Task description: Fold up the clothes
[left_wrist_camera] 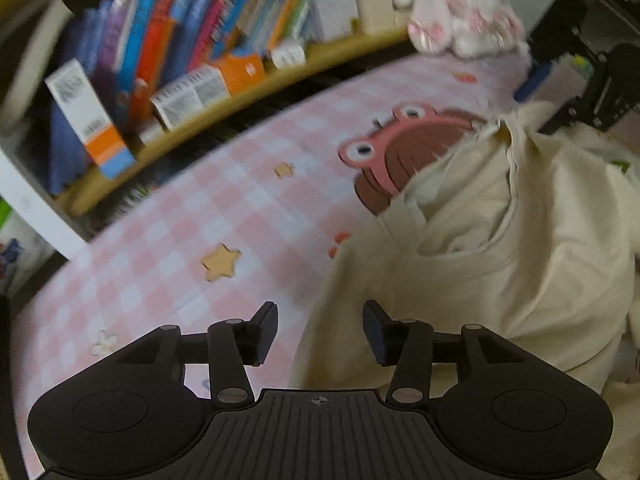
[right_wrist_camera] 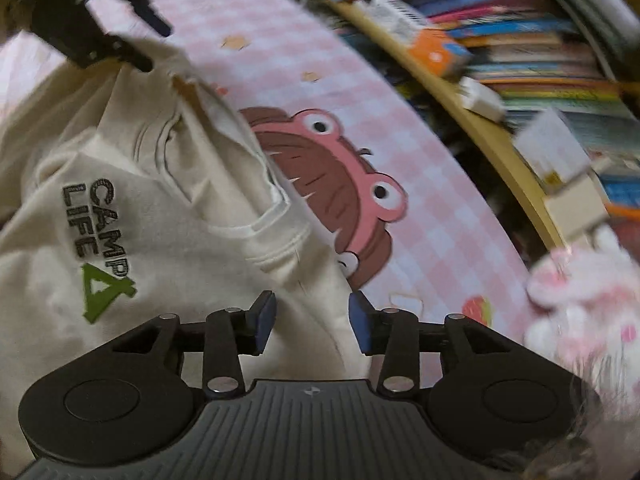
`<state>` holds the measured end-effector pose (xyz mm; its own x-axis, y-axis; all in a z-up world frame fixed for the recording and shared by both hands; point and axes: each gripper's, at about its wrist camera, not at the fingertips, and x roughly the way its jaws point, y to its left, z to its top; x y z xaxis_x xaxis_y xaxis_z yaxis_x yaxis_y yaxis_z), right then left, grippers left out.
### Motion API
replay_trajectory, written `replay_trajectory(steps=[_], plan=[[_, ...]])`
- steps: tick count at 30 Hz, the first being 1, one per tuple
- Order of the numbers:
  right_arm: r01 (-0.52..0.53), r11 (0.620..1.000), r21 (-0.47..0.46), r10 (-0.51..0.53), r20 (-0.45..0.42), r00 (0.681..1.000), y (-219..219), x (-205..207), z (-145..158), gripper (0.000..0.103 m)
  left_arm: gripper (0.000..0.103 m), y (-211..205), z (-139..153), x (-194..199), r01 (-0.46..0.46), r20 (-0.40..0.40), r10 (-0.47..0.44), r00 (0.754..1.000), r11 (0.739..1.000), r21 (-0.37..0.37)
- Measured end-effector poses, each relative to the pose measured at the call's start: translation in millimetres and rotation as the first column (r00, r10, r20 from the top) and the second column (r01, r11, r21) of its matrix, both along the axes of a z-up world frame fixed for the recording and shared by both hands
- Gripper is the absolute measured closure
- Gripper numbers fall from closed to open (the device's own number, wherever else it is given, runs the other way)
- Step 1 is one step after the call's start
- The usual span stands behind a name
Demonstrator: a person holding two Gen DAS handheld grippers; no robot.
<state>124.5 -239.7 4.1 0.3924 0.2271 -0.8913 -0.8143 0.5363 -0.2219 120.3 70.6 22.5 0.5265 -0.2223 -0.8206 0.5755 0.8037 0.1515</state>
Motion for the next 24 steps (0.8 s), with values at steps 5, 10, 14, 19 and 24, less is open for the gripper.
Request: replay_trajectory(steps=[5, 10, 14, 19, 24], plan=[[-0.037, 0.999, 0.007, 0.037, -0.058, 0.998, 11.7, 21.2, -15.1, 0.059, 0.058, 3.7, -10.3, 4.4, -0.024, -0.057, 0.021, 0.998, 0.999, -0.049], [-0.093, 0.996, 0.009, 0.094, -0.058, 0.994, 24.1, 30.1, -26.8, 0.05, 0.101, -5.5, 4.4, -8.0, -0.064, 0.054, 0.066, 0.996, 0.997, -0.04], [-0.139, 0.99, 0.035, 0.14, -0.036, 0.989, 26.0, 28.3, -25.5, 0.046, 0.102, -33.9, 64.8, -48.7, -0.076, 0.354, 0.068, 0.933, 0.997, 0.006], [-0.205, 0.975, 0.081, 0.21, -0.05, 0.976, 26.7, 19.8, -27.6, 0.051, 0.101, -65.0, 119.6, -98.1, -0.052, 0.538, 0.01, 0.843, 0.997, 0.063], [-0.238, 0.964, 0.119, 0.244, -0.037, 0.969, 17.7, 4.1, -17.8, 0.09, 0.101, -66.6, 134.9, -116.1, -0.118, 0.553, 0.068, 0.83, 0.991, 0.055]])
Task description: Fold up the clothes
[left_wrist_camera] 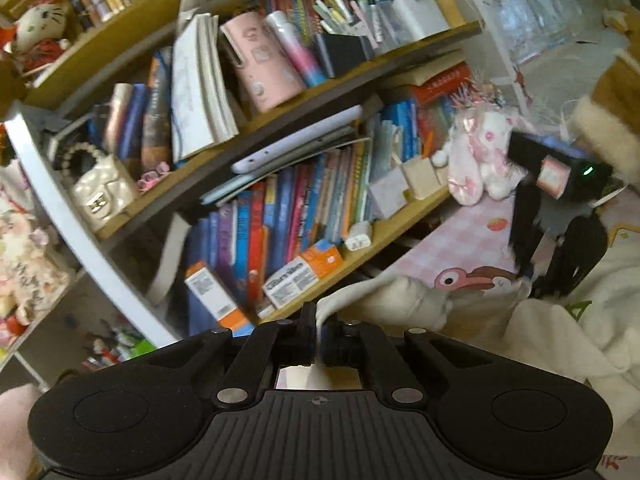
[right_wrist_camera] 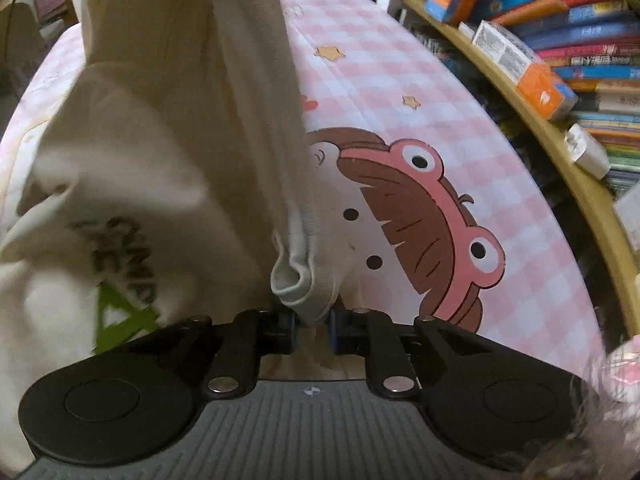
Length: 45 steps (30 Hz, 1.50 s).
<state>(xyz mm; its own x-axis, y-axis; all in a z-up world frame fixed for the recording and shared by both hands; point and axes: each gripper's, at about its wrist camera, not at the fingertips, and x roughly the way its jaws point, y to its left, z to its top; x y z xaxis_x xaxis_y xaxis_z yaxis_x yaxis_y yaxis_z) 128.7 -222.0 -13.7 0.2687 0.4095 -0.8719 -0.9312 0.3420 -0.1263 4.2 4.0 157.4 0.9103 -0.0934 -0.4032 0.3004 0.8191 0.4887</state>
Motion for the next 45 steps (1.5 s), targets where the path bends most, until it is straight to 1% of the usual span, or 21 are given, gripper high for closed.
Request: replay_trajectory(steps=[3, 5, 6, 9, 12, 14, 17, 19, 21, 22, 25, 30, 33, 34, 35, 36, 37, 39, 41, 43, 45], plan=[[0.076, 0.995, 0.058, -0.084, 0.142, 0.986, -19.9, -14.7, 29.3, 0.091, 0.101, 7.1, 1.3, -8.3, -0.041, 0.011, 0.042, 0.999, 0.999, -0.028], [0.155, 0.98, 0.123, -0.183, 0.259, 0.948, -38.7, -27.9, 61.0, 0.091, 0.101, 10.5, 8.5, -17.7, -0.054, 0.042, 0.057, 0.997, 0.995, -0.082], [0.188, 0.97, 0.155, -0.229, 0.32, 0.919, -46.9, -37.0, 77.8, 0.091, 0.1, 12.0, 12.7, -22.5, -0.058, 0.058, 0.065, 0.996, 0.992, -0.112], [0.255, 0.93, 0.266, -0.358, 0.491, 0.794, -63.2, -79.6, 132.6, 0.092, 0.1, 12.0, 34.7, -39.5, -0.036, 0.161, 0.071, 0.984, 0.977, -0.212], [0.27, 0.9, 0.342, -0.434, 0.649, 0.625, -67.1, -125.2, 180.8, 0.092, 0.1, 20.5, 68.4, -61.1, 0.025, 0.299, 0.073, 0.952, 0.95, -0.31], [0.262, 0.887, 0.381, -0.462, 0.737, 0.493, -62.1, -157.8, 211.4, 0.092, 0.1, 30.6, 94.2, -81.0, 0.084, 0.405, 0.066, 0.912, 0.936, -0.342], [0.228, 0.873, 0.431, -0.484, 0.825, 0.293, -50.5, -212.8, 254.0, 0.092, 0.1, 51.3, 128.3, -118.8, 0.166, 0.554, 0.063, 0.83, 0.921, -0.352], [0.198, 0.869, 0.452, -0.485, 0.858, 0.168, -42.1, -252.7, 275.1, 0.093, 0.1, 64.9, 148.6, -146.1, 0.217, 0.643, 0.065, 0.763, 0.911, -0.35], [0.165, 0.861, 0.481, -0.495, 0.868, 0.049, -31.4, -290.6, 292.7, 0.099, 0.1, 78.0, 164.0, -173.4, 0.269, 0.709, 0.065, 0.702, 0.898, -0.349], [0.146, 0.856, 0.496, -0.502, 0.865, 0.004, -25.9, -308.7, 299.9, 0.099, 0.1, 83.9, 170.1, -185.7, 0.291, 0.736, 0.065, 0.674, 0.892, -0.345], [0.084, 0.841, 0.534, -0.528, 0.845, -0.087, -10.5, -360.9, 318.8, 0.099, 0.1, 101.6, 185.4, -216.9, 0.35, 0.796, 0.071, 0.601, 0.872, -0.342], [0.018, 0.867, 0.498, -0.477, 0.84, -0.258, 18.4, -420.1, 334.7, 0.099, 0.1, 128.9, 202.4, -260.3, 0.43, 0.88, 0.106, 0.463, 0.841, -0.327], [-0.012, 0.872, 0.489, -0.466, 0.824, -0.322, 25.7, -443.1, 347.6, 0.099, 0.1, 137.0, 208.7, -268.5, 0.456, 0.903, 0.111, 0.416, 0.833, -0.312], [-0.017, 0.871, 0.49, -0.466, 0.817, -0.338, 27.0, -447.6, 352.3, 0.099, 0.1, 137.9, 209.4, -266.0, 0.458, 0.902, 0.106, 0.419, 0.833, -0.311], [-0.017, 0.869, 0.495, -0.47, 0.813, -0.344, 26.8, -448.8, 356.8, 0.099, 0.1, 138.1, 209.3, -261.4, 0.458, 0.897, 0.099, 0.432, 0.832, -0.313], [-0.011, 0.865, 0.501, -0.478, 0.817, -0.322, 25.0, -446.6, 360.4, 0.099, 0.1, 137.5, 207.7, -253.8, 0.449, 0.887, 0.094, 0.453, 0.835, -0.318], [0.0, 0.86, 0.51, -0.49, 0.826, -0.281, 22.5, -441.9, 363.6, 0.099, 0.1, 137.0, 205.1, -243.1, 0.435, 0.867, 0.088, 0.491, 0.837, -0.331], [0.023, 0.853, 0.522, -0.51, 0.841, -0.179, 16.9, -424.8, 362.5, 0.099, 0.1, 135.5, 194.6, -212.2, 0.391, 0.808, 0.076, 0.584, 0.846, -0.363], [0.091, 0.848, 0.521, -0.519, 0.853, -0.047, 10.7, -389.7, 350.1, 0.099, 0.1, 131.2, 175.9, -167.5, 0.318, 0.701, 0.053, 0.711, 0.866, -0.387], [0.161, 0.84, 0.518, -0.535, 0.839, 0.099, 2.2, -346.3, 331.2, 0.099, 0.1, 127.5, 144.5, -114.7, 0.224, 0.553, 0.032, 0.833, 0.894, -0.389], [0.241, 0.831, 0.501, -0.554, 0.786, 0.274, -6.4, -288.7, 301.5, 0.099, 0.1, 122.2, 103.4, -56.6, 0.12, 0.371, 0.03, 0.928, 0.919, -0.376]])
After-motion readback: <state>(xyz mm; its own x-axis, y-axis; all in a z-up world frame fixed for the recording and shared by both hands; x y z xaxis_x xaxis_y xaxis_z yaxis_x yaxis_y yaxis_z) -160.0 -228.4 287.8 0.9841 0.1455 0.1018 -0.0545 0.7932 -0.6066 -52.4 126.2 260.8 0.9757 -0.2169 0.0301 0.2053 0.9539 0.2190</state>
